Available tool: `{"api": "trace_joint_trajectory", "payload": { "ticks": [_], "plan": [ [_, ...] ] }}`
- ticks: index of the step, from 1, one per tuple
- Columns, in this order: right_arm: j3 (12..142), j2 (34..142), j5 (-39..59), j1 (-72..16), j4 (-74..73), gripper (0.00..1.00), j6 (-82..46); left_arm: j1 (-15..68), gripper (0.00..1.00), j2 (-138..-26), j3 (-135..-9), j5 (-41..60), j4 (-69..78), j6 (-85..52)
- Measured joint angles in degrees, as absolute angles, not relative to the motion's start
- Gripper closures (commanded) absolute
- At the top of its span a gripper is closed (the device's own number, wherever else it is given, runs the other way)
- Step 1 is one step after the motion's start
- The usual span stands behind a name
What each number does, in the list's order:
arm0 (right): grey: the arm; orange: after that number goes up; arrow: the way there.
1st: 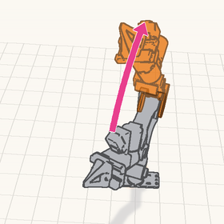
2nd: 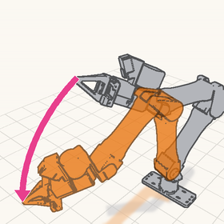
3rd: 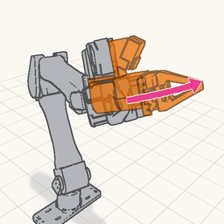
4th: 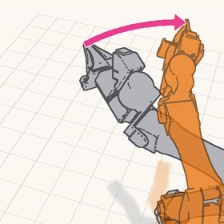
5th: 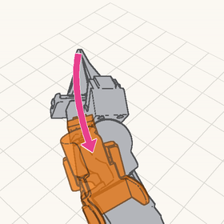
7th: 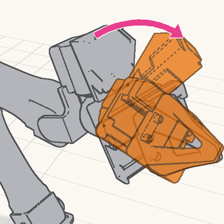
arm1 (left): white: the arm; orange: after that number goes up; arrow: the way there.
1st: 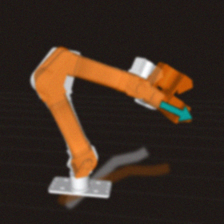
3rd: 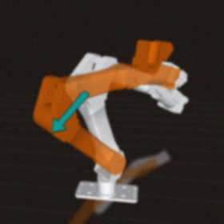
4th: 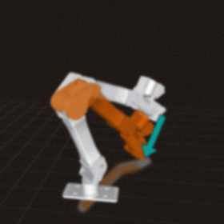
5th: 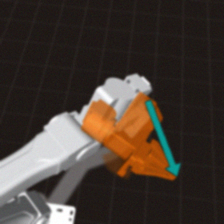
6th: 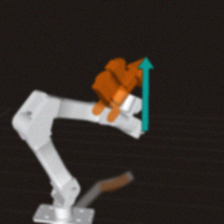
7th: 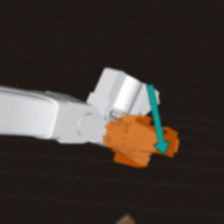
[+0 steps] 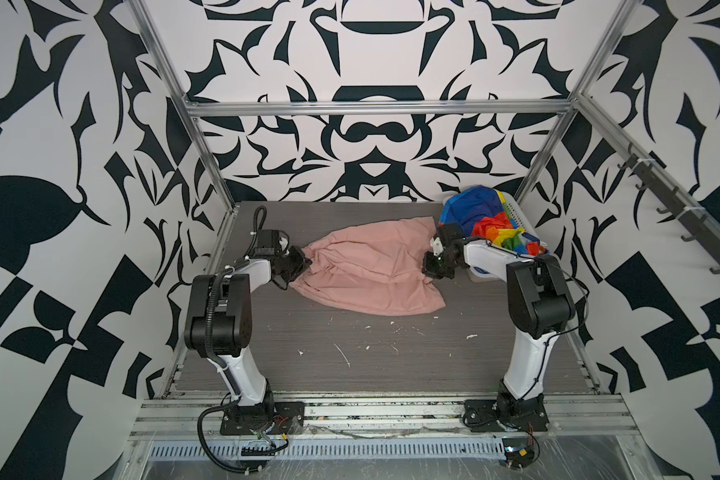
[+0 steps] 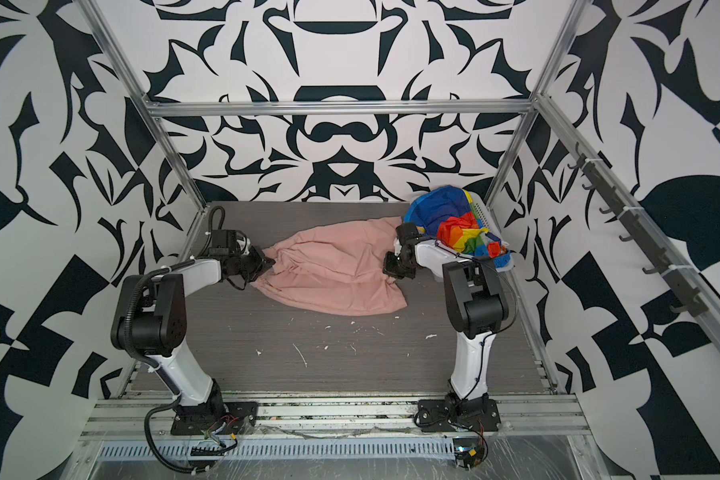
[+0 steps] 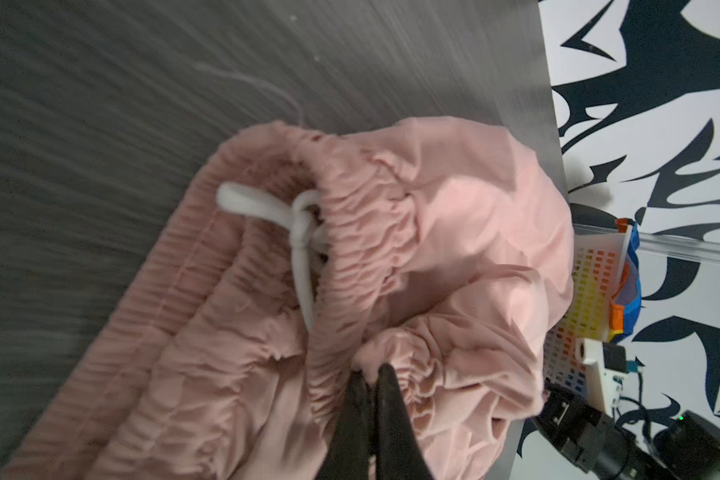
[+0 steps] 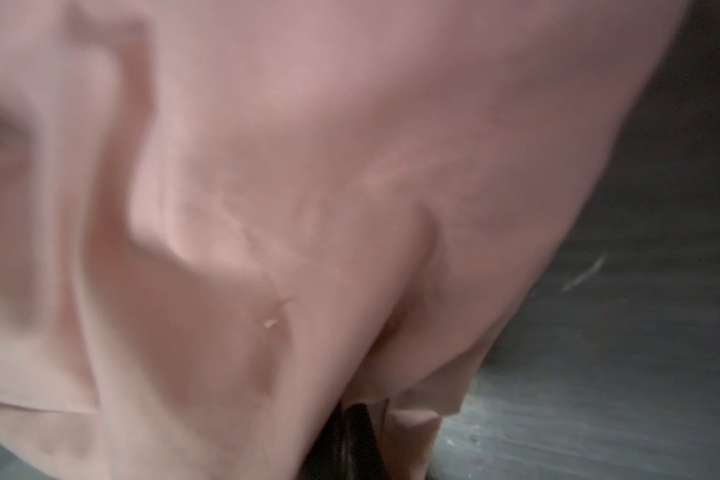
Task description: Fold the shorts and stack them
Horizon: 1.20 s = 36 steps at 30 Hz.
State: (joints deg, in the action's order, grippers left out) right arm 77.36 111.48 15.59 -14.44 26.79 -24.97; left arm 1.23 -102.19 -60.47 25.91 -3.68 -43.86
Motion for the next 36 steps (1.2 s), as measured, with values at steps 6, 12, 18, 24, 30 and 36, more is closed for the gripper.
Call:
{"api": "trace_joint_trajectory", "payload": {
  "ticks": [6,12,18,24,30,36],
  "plan": [
    [84.8,104.8,14.9,-14.8,32.8,1.00,-22.6,0.5,1.00,-102.2,-69.7,24.3,-8.0,-40.3],
    [80.6,89.5,14.5,-14.8,34.7,1.00,-20.6,-2.3,1.00,-99.6,-67.9,23.4,-9.0,-39.4],
    [59.4,77.8,15.9,-14.8,32.3,1.00,-21.4,-7.2,1.00,-90.0,-54.4,22.1,-7.4,-40.5],
    [42.1,82.0,18.4,-15.2,27.2,1.00,-24.4,-6.8,0.96,-86.4,-45.6,21.8,-5.4,-40.5],
    [40.5,85.8,19.9,-15.5,22.7,1.00,-25.9,-7.4,0.54,-85.6,-43.9,22.2,-5.7,-40.4],
    [42.3,86.1,19.8,-15.9,22.1,1.00,-25.8,-8.0,0.29,-79.0,-47.6,24.5,-8.9,-43.9]
  ]
}}
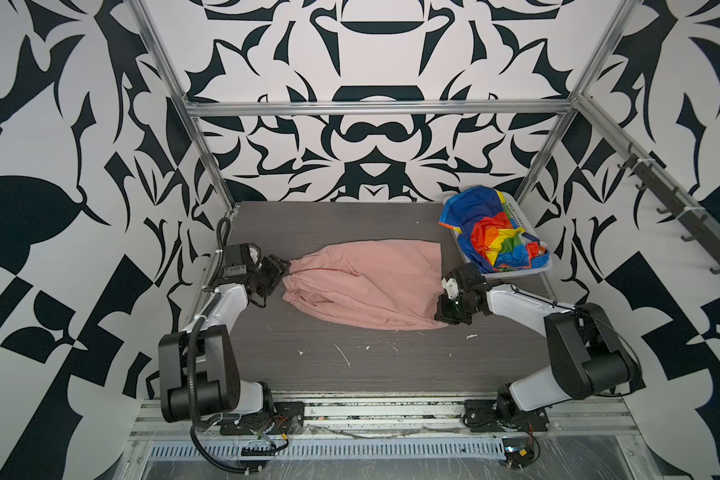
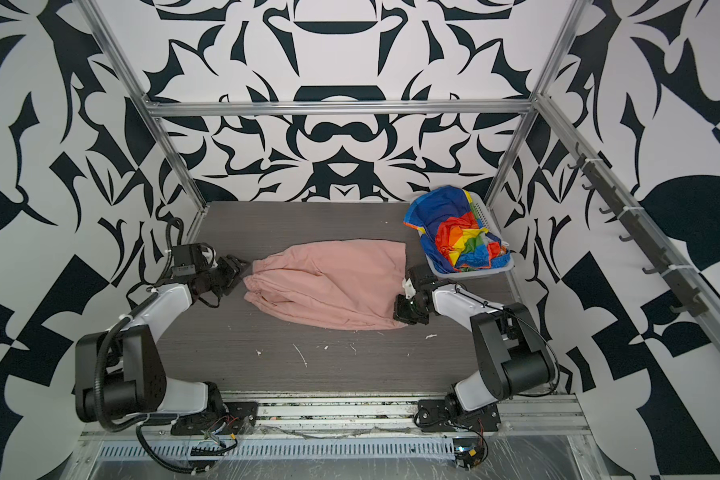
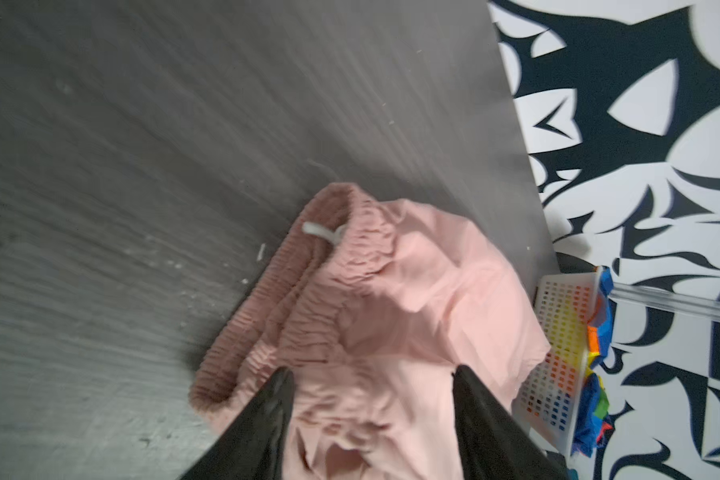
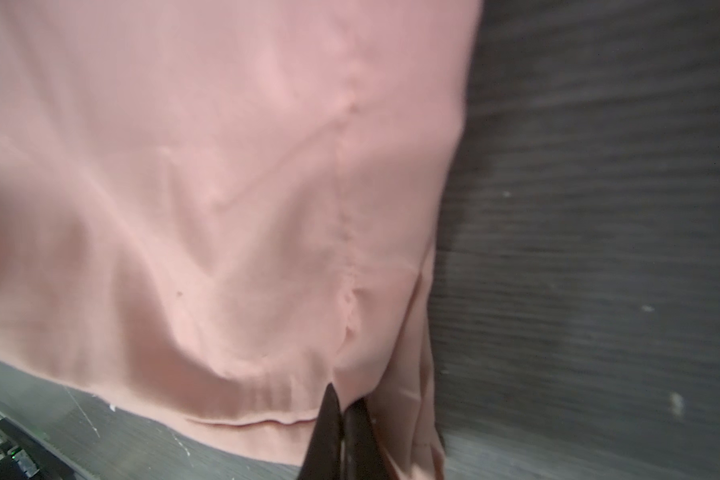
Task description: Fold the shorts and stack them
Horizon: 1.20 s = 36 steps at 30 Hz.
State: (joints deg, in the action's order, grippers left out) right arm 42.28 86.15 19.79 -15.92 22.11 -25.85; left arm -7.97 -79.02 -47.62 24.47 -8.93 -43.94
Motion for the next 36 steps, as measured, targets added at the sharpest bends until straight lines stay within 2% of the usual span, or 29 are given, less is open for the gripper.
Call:
{"api": "trace_joint_trajectory", "payload": {
  "ticks": [6,9,14,18,22,27,29,33,36],
  "plan": [
    [43.0,85.0,19.5,-15.9,22.3,1.00,-25.4,-8.0,0.29,-75.7,-46.7,32.0,-9.3,-51.1],
    [43.0,84.4,19.3,-15.9,22.4,1.00,-25.3,-8.1,0.25,-75.1,-44.9,33.5,-12.6,-52.6],
    [43.7,84.4,19.0,-15.9,22.5,1.00,-25.1,-10.6,0.26,-74.7,-43.2,35.8,-15.7,-54.3],
    [45.3,84.5,18.9,-15.9,22.4,1.00,-24.9,-12.2,0.32,-75.7,-39.7,38.9,-12.2,-58.7],
    [46.3,84.7,18.8,-16.0,22.3,1.00,-24.8,-12.2,0.41,-81.5,-37.6,41.7,-5.5,-64.2],
    [46.7,85.3,18.8,-16.0,22.2,1.00,-24.4,-12.2,0.46,-85.5,-37.8,42.0,-0.7,-66.4],
    [46.8,85.6,18.8,-16.0,22.0,1.00,-24.3,-12.2,0.56,-87.1,-38.3,42.0,0.6,-66.6],
    [47.4,85.9,19.0,-15.9,22.2,1.00,-24.2,-12.1,0.99,-90.3,-39.3,42.1,2.8,-67.0],
    [49.8,85.2,19.0,-15.9,23.9,1.00,-23.7,-12.1,1.00,-90.3,-42.2,42.5,1.8,-65.6]
  ]
}}
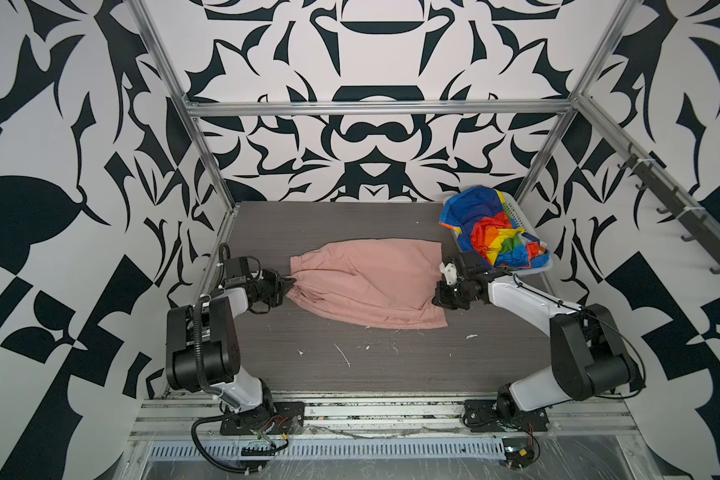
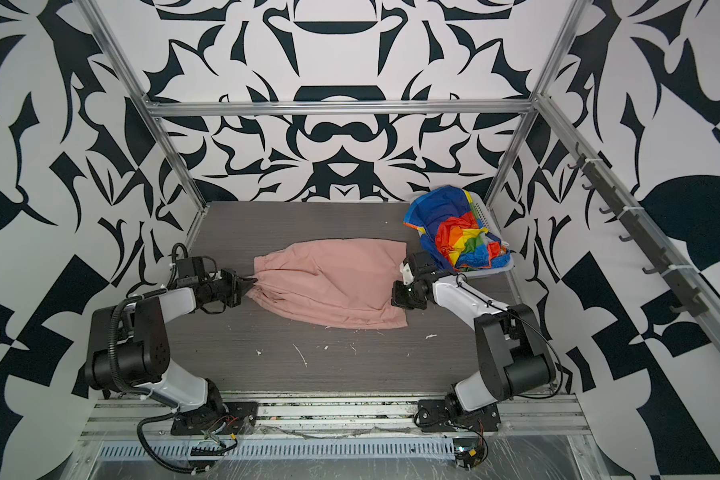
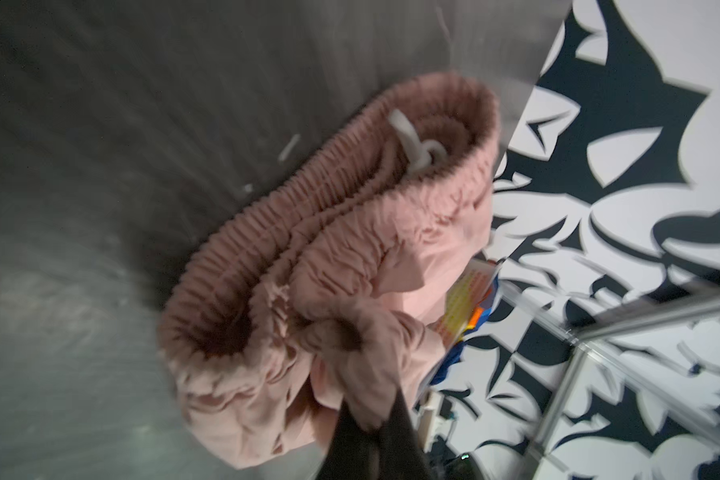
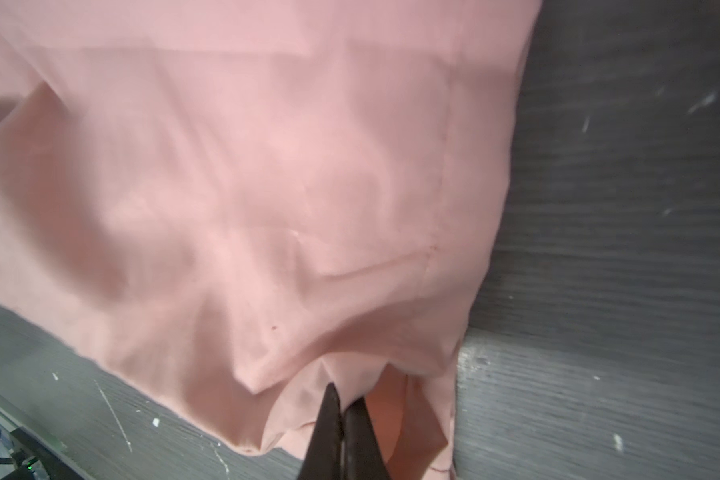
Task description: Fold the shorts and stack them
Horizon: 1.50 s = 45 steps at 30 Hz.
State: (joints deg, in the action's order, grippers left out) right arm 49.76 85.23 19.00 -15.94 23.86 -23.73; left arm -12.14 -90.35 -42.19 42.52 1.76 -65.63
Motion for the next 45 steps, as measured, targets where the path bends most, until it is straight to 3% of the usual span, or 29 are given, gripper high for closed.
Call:
{"api": "trace_joint_trajectory", "payload": {
  "ticks": [7,17,20,22,24,27,30,32,33,36,42,45],
  "plan": [
    [51.4,73.8,17.3,-15.9,25.9,1.00,-22.5,-12.1,1.00,-81.7,-49.3,39.2,-5.3,-57.2],
    [31.1,71.4,19.1,-16.5,22.2,1.00,-26.1,-13.4,1.00,-81.0,-35.1,36.8,-8.4,-52.3],
    [30.4,72.1,19.3,-16.5,21.9,0.93,-26.9,-13.5,0.99,-80.8,-34.1,36.4,-9.2,-50.9],
    [31.0,72.7,19.3,-16.5,21.8,0.75,-26.8,-13.5,0.78,-79.3,-34.0,35.7,-9.3,-50.2],
    [31.8,72.9,19.4,-16.5,22.2,0.62,-26.3,-13.6,0.65,-75.5,-33.6,34.0,-9.5,-49.4],
    [34.6,72.5,19.9,-16.5,25.3,0.42,-25.5,-13.9,0.32,-68.6,-34.0,30.9,-10.3,-48.6],
    [39.1,68.8,19.1,-16.5,29.9,0.13,-24.8,-13.9,0.19,-65.8,-37.6,26.9,-14.0,-46.7],
    [43.5,65.8,17.7,-16.5,32.9,0.09,-24.3,-13.9,0.16,-66.6,-41.2,24.5,-16.8,-44.7],
    [46.1,64.8,17.3,-16.5,33.7,0.04,-24.2,-13.9,0.01,-67.2,-43.0,23.6,-17.9,-44.0],
    [51.0,65.0,18.5,-16.7,32.0,0.02,-25.5,-12.1,0.00,-68.2,-45.7,22.8,-17.7,-44.7],
    [49.5,75.9,21.9,-23.5,22.8,0.01,-31.0,5.4,0.00,-81.2,-53.7,25.9,-13.5,-48.9],
    [45.3,80.4,23.7,-25.7,19.0,0.01,-32.8,10.5,0.00,-85.7,-51.5,26.9,-12.0,-50.2]
  ]
}}
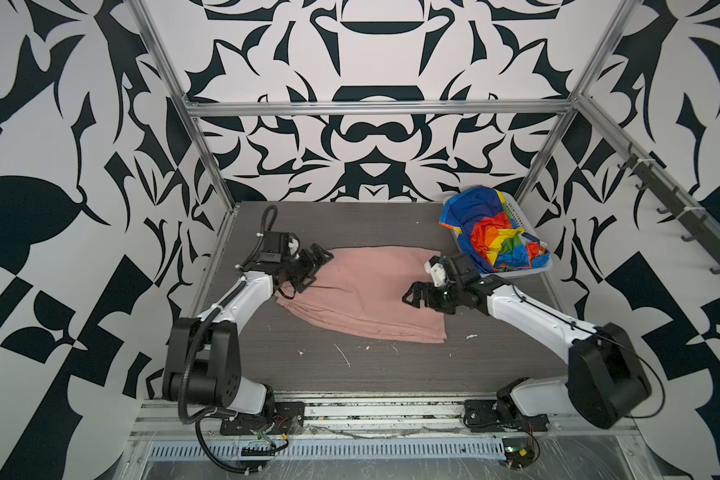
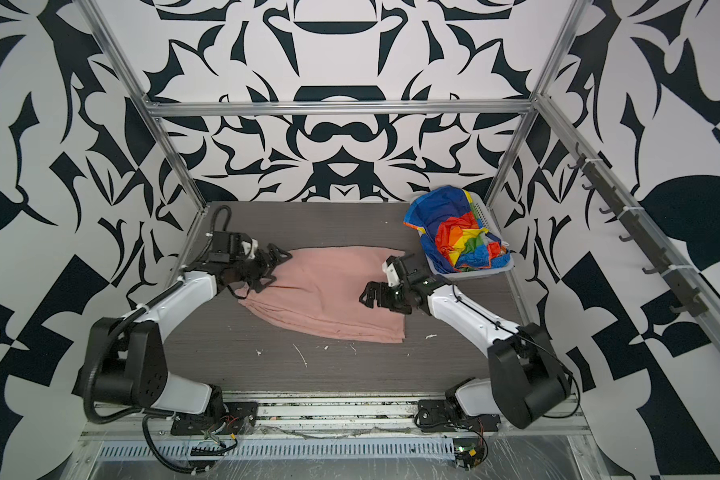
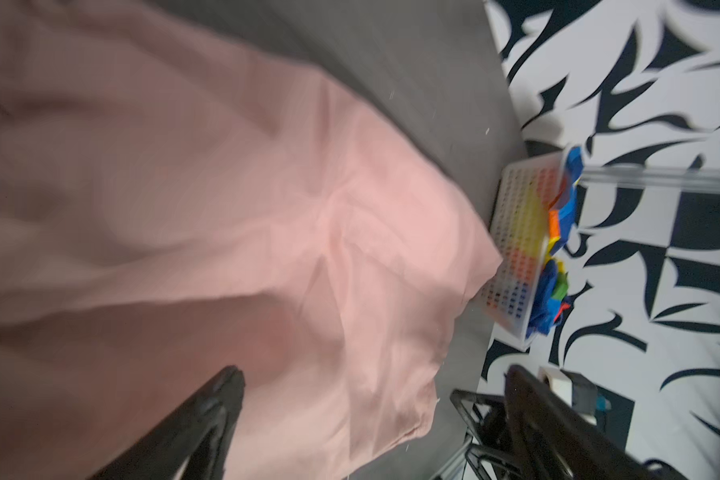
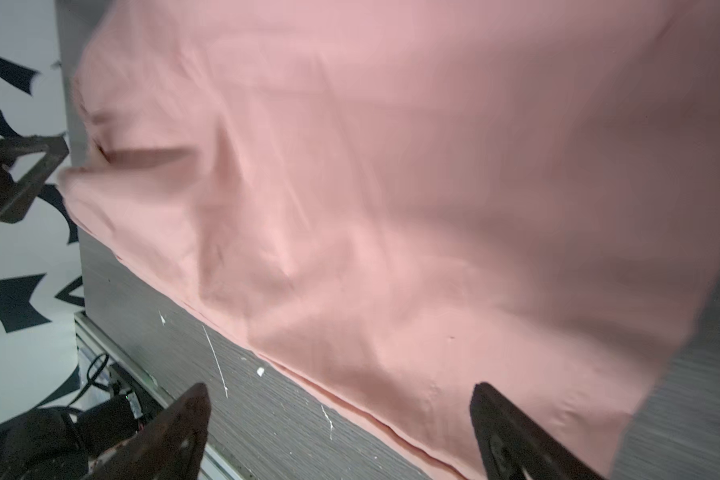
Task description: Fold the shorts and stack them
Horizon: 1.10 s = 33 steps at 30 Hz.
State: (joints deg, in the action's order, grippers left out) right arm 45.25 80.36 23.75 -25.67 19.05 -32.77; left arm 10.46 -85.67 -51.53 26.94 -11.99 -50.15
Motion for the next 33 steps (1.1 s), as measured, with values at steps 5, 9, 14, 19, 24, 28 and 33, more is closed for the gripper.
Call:
{"api": "trace_joint_trajectory", "payload": {
  "ticks": [5,9,14,19,24,28,33],
  "plan": [
    [42.4,83.9,23.4,-23.9,18.7,0.00,-32.6,10.8,0.00,-87.6,-44.6,26.7,-12.3,-50.6],
    [44.9,87.8,23.0,-20.6,19.4,0.00,-30.4,10.6,0.00,-88.8,-43.0,26.2,-11.3,-49.5],
    [51.9,94.1,20.9,-17.5,21.1,0.01,-26.8,11.4,0.00,-92.5,-45.7,27.9,-9.3,-49.7],
    [59.0,99.6,17.7,-14.9,22.8,0.00,-24.2,15.2,0.00,-95.6,-52.6,24.2,-11.9,-47.9],
    [61.1,98.5,16.4,-14.9,26.7,0.00,-23.0,15.0,0.00,-89.6,-57.8,12.1,-19.2,-39.0],
    [62.2,94.8,16.3,-16.4,28.8,0.00,-22.5,10.1,0.00,-86.0,-59.4,12.8,-19.2,-35.6],
    [63.9,94.8,17.0,-18.8,28.1,0.00,-22.5,7.2,0.00,-94.2,-60.2,20.9,-13.3,-37.6]
  ]
}}
